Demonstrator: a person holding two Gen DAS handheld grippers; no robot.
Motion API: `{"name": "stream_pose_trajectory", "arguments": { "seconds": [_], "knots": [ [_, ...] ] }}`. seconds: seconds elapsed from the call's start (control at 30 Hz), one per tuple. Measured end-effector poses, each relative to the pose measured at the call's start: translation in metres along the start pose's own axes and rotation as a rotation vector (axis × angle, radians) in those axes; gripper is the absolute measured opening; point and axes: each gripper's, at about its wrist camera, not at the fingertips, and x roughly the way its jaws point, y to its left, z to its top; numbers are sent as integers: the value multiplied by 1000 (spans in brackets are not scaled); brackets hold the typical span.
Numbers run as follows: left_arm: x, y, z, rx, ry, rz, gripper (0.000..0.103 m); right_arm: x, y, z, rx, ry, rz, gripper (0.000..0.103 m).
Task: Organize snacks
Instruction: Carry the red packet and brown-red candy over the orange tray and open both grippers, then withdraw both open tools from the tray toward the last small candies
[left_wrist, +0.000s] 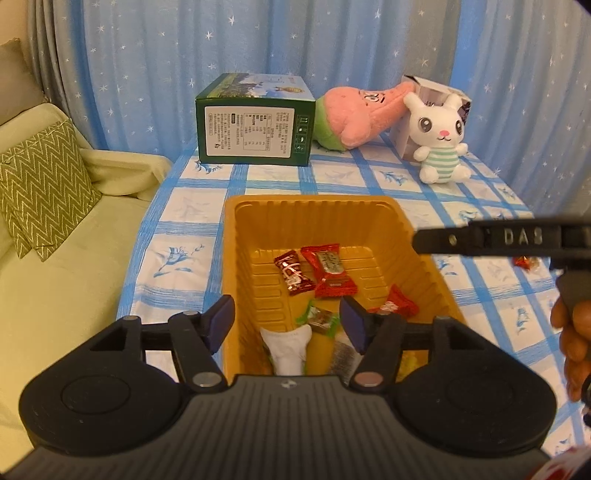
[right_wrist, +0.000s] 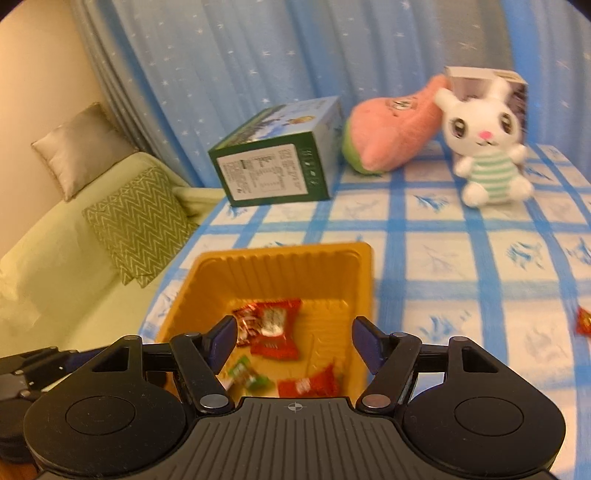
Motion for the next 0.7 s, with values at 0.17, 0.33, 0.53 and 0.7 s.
{"name": "stream_pose_trajectory", "arguments": {
  "seconds": [0.17,0.33,0.53,0.7],
  "knots": [
    [-26,-10,-7,-26,-19,-7,70,-34,-7,-18,17,-9,-31,69],
    [-55,-23,-13,-50,-41,-23,80,-73,-5,-33,6,-29,-47,69],
    [-90,-43,-24,-50,-78,-24,92,-116,-2,-52,9,-51,-57,69],
    [-110,-60,-40,-50,-90,-22,97,-146,-2,-71,10,-59,-66,69]
  ]
}}
